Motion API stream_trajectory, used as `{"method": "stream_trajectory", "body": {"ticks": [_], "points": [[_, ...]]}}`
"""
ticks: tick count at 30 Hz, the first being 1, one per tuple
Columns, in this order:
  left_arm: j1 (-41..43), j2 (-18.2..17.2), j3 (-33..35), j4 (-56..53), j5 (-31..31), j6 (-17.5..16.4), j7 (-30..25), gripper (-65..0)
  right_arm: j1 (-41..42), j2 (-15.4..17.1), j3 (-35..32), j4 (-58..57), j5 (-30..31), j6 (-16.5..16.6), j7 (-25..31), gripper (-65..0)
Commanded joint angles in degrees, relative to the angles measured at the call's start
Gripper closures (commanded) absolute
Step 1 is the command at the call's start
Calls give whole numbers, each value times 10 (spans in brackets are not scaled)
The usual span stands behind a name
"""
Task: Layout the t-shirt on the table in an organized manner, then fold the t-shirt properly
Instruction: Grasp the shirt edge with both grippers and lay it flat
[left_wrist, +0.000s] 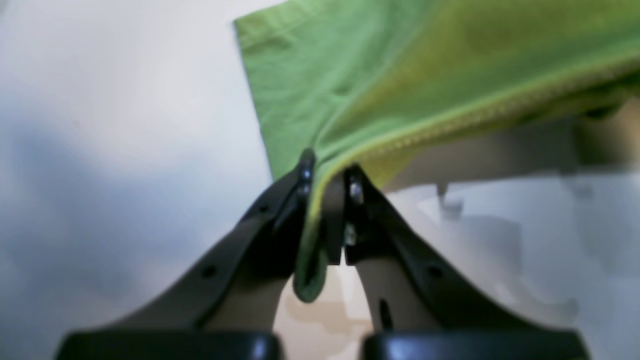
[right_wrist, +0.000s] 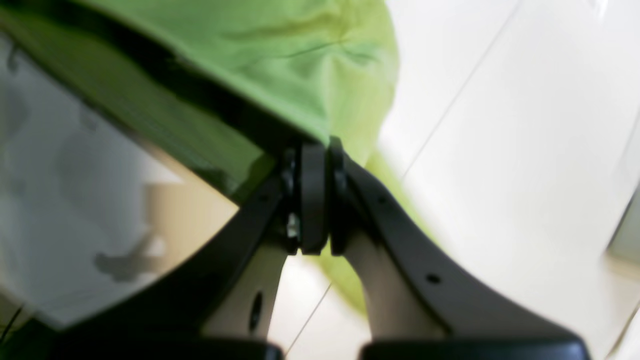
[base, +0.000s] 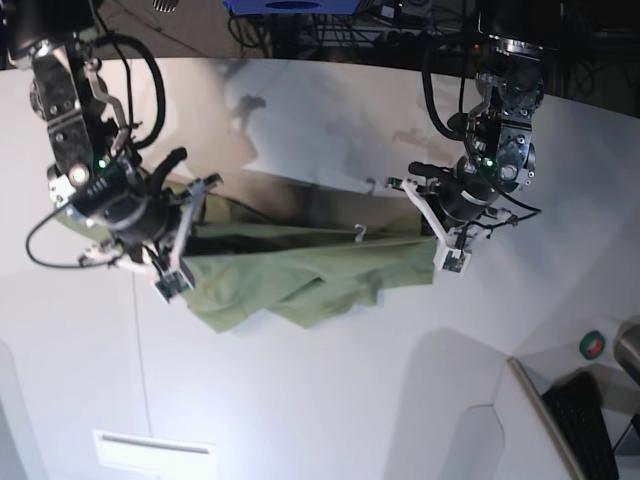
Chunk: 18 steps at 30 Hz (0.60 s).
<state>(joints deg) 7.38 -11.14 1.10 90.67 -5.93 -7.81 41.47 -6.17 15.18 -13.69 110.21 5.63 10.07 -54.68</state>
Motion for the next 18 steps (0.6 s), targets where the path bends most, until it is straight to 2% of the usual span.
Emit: {"method": "stream_trajectory", "body": {"ticks": [1,4,6,8,11,14,15,17,18], "points": [[3,-12,-4,17,8,6,-5,0,-27,2,14,16,-8,-4,1,0],[24,-34,0,27,8,6,0,0,-104,-31,20,15,-7,-4,1,0],[30,-58,31,28,9,6,33,0,-127,-48,9,-5,-4,-4,-3,0],[30,-83,88,30,13,6,67,0,-128,-48,-15,-40,17,-4,-3,0],[30,-90,142,29,54,6,80,0,-124,-48,-24,-56,60,-4,-4,0],[32,-75,144,29,86,6,80,0,-140,-47,-21,-19,106,-4,-4,-209],[30,-71,144,29,91,6,80,0,-145,-36,-21,5,119,-4,-4,-273],[28,-69,144,29,88,6,80,0,-152,-21,-17,46,146,-4,-2,-366],[27,-68,144,29,88,6,80,0,-153,-19,-4,56,159,-7,1,-383]]}}
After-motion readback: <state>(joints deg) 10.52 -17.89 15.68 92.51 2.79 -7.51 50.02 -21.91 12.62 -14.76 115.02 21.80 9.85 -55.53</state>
